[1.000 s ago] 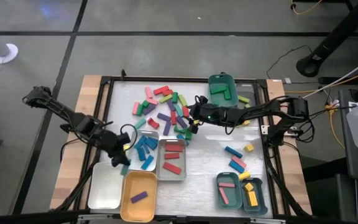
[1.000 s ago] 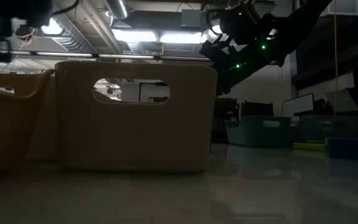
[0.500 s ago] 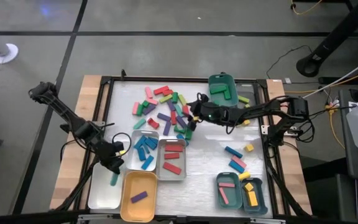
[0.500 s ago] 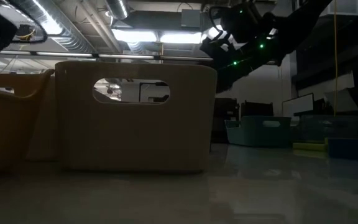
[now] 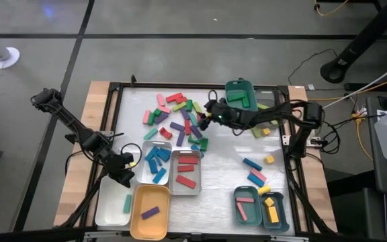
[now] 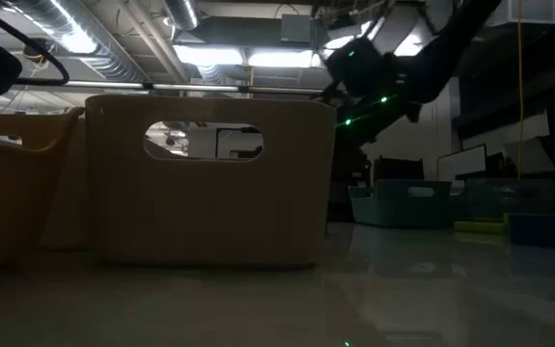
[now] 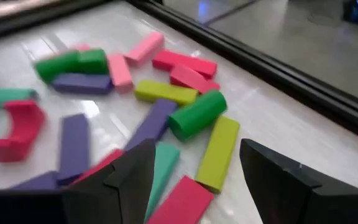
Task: Sort blocks
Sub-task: Put the red block into the gray bin
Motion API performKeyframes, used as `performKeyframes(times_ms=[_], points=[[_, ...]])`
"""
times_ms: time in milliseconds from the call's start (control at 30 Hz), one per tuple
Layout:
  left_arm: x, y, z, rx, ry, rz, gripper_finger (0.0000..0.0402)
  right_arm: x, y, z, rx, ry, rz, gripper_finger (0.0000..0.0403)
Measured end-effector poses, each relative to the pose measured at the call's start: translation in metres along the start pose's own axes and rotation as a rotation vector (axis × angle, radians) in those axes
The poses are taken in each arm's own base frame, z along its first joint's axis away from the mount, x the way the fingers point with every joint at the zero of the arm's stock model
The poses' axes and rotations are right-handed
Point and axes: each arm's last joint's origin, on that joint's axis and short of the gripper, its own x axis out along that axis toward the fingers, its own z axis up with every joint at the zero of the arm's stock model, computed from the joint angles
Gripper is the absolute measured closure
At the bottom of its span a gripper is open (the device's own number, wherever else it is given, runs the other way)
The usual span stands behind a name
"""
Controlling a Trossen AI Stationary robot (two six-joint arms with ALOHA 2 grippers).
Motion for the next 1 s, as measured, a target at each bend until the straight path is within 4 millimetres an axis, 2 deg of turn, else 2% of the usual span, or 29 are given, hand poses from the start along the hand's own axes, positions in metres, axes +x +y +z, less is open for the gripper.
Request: performKeyframes(times_ms=[267, 433, 633, 800, 1000], points=[[0.000, 0.000, 0.001, -0.001, -0.011, -0.003, 0.0249, 0.034, 0.012, 0.001, -0.020, 0.243, -0.079, 0.0171], [0.000, 0.000, 0.001, 0.004, -0.017, -0.003, 0.0249, 0.045, 0.016, 0.002, 0.006, 0.322, -0.115, 0.0171], [0.000, 0.000, 0.001, 0.034, -0.020, -0.002, 0.0249, 0.052, 0.019, -0.002, 0.057, 0.383, -0.084, 0.0171], [0.000, 0.000, 0.001, 0.063, -0.022, -0.003, 0.0249, 0.048, 0.014, -0.013, 0.102, 0.466, -0.169, 0.0171], [0.000, 0.000, 0.002, 0.107, -0.049, -0.004, 0.0249, 0.046, 0.014, -0.014, 0.110, 0.494, -0.167, 0.0171]])
